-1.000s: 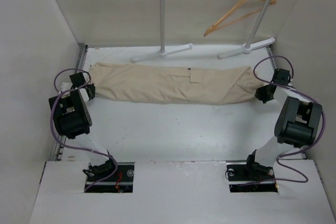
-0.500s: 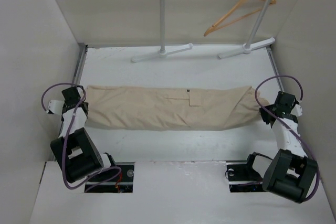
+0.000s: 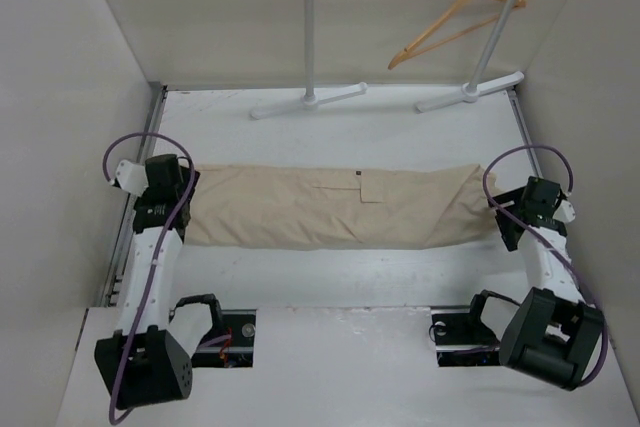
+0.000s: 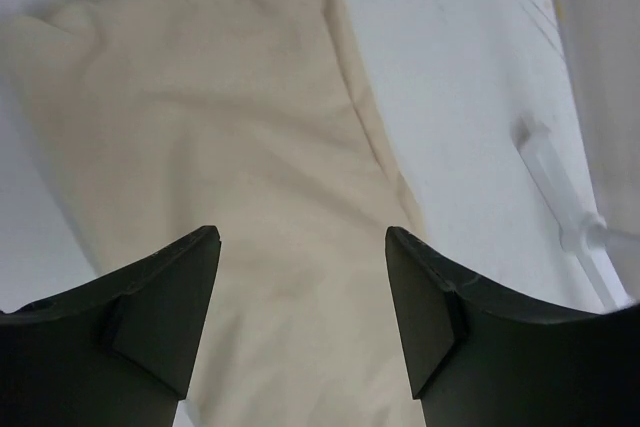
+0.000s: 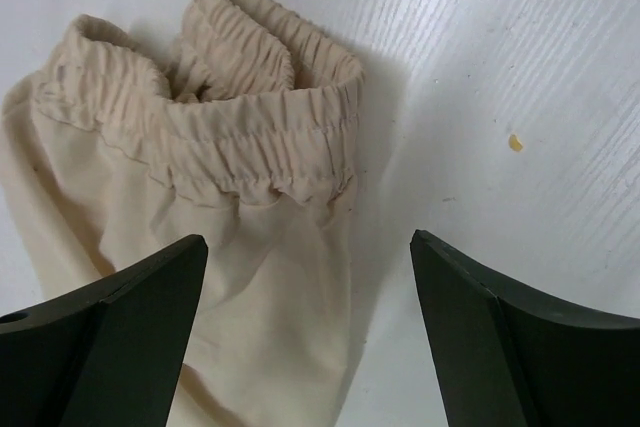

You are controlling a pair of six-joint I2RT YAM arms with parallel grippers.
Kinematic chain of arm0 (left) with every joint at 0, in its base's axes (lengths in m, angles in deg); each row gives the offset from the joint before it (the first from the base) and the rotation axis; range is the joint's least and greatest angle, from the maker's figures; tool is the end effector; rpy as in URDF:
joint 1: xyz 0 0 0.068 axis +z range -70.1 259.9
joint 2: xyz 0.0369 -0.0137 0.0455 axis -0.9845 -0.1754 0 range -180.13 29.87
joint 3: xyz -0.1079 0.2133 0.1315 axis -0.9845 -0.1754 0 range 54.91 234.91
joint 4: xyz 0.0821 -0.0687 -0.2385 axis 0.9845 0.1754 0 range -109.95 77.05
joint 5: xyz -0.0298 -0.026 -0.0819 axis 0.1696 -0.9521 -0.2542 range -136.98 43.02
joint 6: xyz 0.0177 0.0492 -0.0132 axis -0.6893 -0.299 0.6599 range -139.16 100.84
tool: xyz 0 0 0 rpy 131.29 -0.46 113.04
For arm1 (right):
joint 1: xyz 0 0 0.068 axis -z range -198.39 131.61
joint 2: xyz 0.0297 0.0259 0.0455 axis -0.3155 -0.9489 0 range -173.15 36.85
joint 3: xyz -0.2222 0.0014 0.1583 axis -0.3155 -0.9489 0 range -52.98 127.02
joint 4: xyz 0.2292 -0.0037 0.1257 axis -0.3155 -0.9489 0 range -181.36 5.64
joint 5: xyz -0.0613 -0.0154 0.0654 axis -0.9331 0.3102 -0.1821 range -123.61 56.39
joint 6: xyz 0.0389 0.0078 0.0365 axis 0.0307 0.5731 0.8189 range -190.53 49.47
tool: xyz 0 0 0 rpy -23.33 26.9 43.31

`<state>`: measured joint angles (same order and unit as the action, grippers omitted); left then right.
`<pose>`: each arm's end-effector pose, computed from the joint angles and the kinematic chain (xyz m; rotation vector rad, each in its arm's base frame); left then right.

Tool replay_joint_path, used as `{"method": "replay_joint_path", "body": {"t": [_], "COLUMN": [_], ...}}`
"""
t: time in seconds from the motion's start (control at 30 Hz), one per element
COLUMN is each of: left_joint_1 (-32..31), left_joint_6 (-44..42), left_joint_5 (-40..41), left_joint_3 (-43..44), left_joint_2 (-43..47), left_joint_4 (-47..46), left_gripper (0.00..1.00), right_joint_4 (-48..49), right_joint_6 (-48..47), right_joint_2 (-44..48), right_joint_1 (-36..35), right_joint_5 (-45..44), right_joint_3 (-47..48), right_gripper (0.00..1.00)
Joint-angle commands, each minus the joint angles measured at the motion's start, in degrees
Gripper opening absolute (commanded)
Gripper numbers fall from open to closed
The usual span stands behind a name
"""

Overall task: Place the trousers on the hanger
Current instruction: Fold the trousers at the center of the board.

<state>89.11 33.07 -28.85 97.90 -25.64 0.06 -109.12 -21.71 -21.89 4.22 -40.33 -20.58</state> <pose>0.2091 0.0451 0.2786 -1.2314 1.7123 -0.1105 0.1810 -0.0799 0.1992 1.4741 1.9631 0.0562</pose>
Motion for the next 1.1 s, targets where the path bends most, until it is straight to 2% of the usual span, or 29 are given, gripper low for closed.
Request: {"method": "replay_joint_path", "body": {"t": [0.0, 0.23, 0.37, 0.47, 0.67, 0.77, 0.93, 1.07], "left_joint_1": [-6.1, -20.9, -24.4, -23.9, -23.9, -23.7, -24.3, -28.7], "left_joint_6": [-0.7, -0.5, -0.8, -1.2, -2.7, -3.7, -4.2, -4.2], "left_joint_5": [-0.8, -0.3, 0.4, -0.2, -0.2, -0.3, -0.4, 0.3], "left_joint_3": [-1.5, -4.3, -5.6, -5.8, -4.7, -4.6, -3.3, 0.7], "left_joint_2": [3.9, 6.8, 6.5, 5.9, 6.2, 6.9, 6.6, 3.6], "left_joint_4": [1.2, -0.2, -0.8, -1.3, -1.1, -0.5, 0.5, 0.8], "left_gripper": [0.65, 0.64, 0.64, 0.64, 0.63, 0.62, 0.62, 0.62], "right_joint_4": [1.5, 11.0, 14.4, 18.8, 24.8, 24.4, 14.8, 6.8], "right_joint_6": [0.5, 6.5, 10.2, 13.2, 16.5, 16.6, 14.4, 7.4], "right_joint_2": [-3.7, -12.7, -17.4, -20.4, -24.3, -20.4, -6.9, 1.9], "right_joint_1": [1.2, 2.6, 2.7, 2.7, 2.0, 0.5, -0.2, 4.0], "right_joint_5": [3.0, 6.2, 7.2, 7.8, 7.8, 7.7, 1.9, -0.6], "right_joint_3": [0.6, 0.5, -0.4, -2.4, -4.3, -3.8, 1.9, 10.3], "right_gripper": [0.89, 0.89, 0.85, 0.67, 0.22, 0.09, 0.07, 0.07]}}
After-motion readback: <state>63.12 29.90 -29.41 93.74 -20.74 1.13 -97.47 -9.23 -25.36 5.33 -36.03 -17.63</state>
